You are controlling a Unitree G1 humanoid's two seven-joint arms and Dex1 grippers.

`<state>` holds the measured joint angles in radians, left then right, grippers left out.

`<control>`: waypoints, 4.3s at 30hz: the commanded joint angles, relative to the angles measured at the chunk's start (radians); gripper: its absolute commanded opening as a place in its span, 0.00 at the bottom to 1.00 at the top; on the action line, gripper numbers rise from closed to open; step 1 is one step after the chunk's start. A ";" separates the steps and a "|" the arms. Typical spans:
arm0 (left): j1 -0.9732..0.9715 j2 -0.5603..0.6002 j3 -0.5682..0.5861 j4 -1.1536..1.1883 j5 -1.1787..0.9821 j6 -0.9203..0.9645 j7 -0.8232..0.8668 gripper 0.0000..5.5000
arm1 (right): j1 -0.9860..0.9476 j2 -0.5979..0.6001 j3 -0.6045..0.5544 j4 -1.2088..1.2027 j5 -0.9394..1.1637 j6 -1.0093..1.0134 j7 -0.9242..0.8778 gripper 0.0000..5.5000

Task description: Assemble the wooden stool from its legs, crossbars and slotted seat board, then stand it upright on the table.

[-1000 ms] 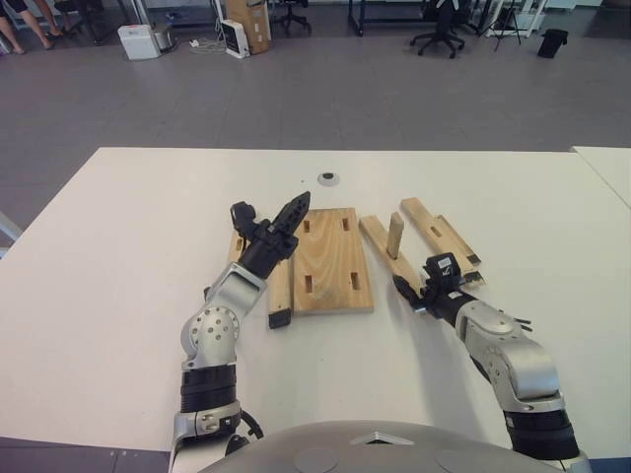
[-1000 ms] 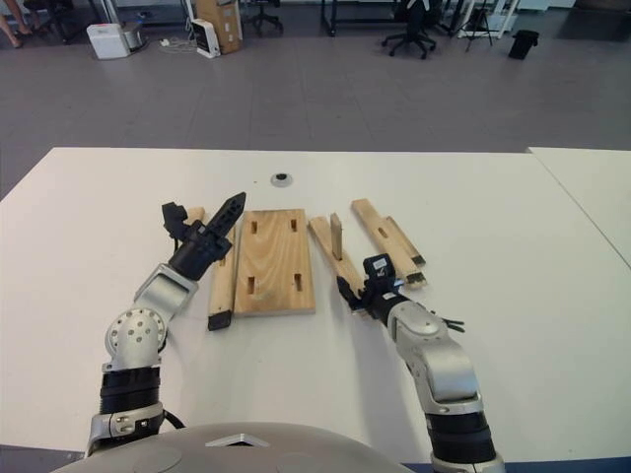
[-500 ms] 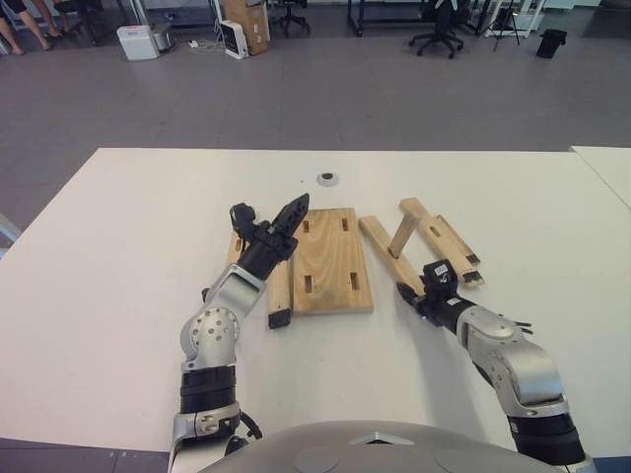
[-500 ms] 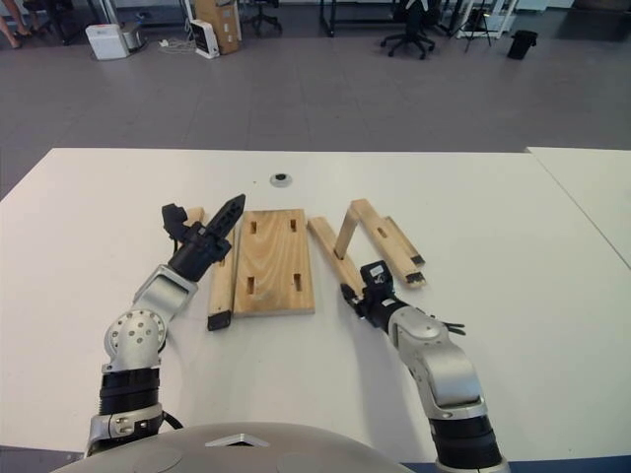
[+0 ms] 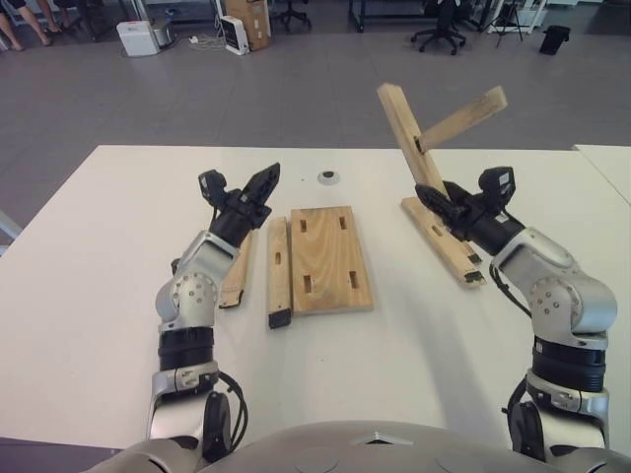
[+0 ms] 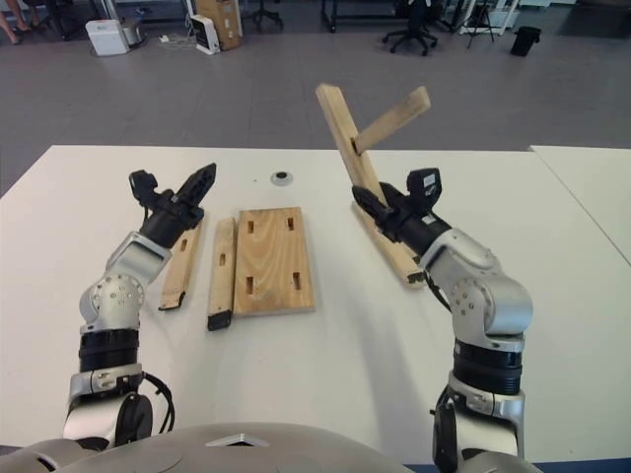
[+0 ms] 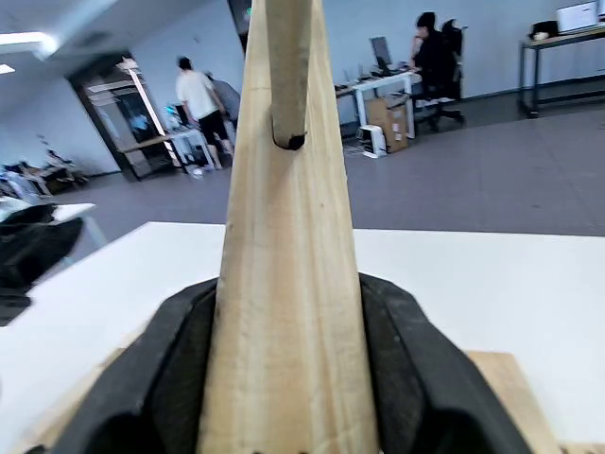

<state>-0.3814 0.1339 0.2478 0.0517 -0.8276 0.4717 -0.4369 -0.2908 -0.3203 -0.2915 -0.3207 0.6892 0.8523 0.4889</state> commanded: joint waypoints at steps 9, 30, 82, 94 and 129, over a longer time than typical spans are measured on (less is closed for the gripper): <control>-0.355 0.102 -0.014 -0.018 -0.271 0.407 -0.127 0.33 | -0.163 0.016 -0.070 -0.011 0.461 0.133 -0.066 0.38; -0.431 0.128 0.011 0.067 -0.360 0.586 -0.164 0.67 | -0.093 -0.028 0.059 0.010 0.633 0.157 0.005 0.38; -0.199 0.421 -0.119 0.089 0.115 0.022 -0.858 0.38 | 0.071 -0.073 -0.106 0.151 0.440 -0.089 -0.112 0.74; 0.033 0.407 -0.131 -0.083 0.152 -0.089 -0.837 0.38 | 0.084 -0.085 -0.104 0.142 0.442 -0.072 -0.115 0.74; 0.216 0.490 -0.424 0.168 0.373 -0.207 -1.004 0.38 | 0.086 -0.069 -0.072 0.136 0.425 -0.077 -0.117 0.74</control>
<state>-0.2767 0.5794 -0.0338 0.1256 -0.5810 0.1439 -1.3900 -0.1981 -0.3891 -0.3693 -0.1751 1.1298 0.7748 0.3804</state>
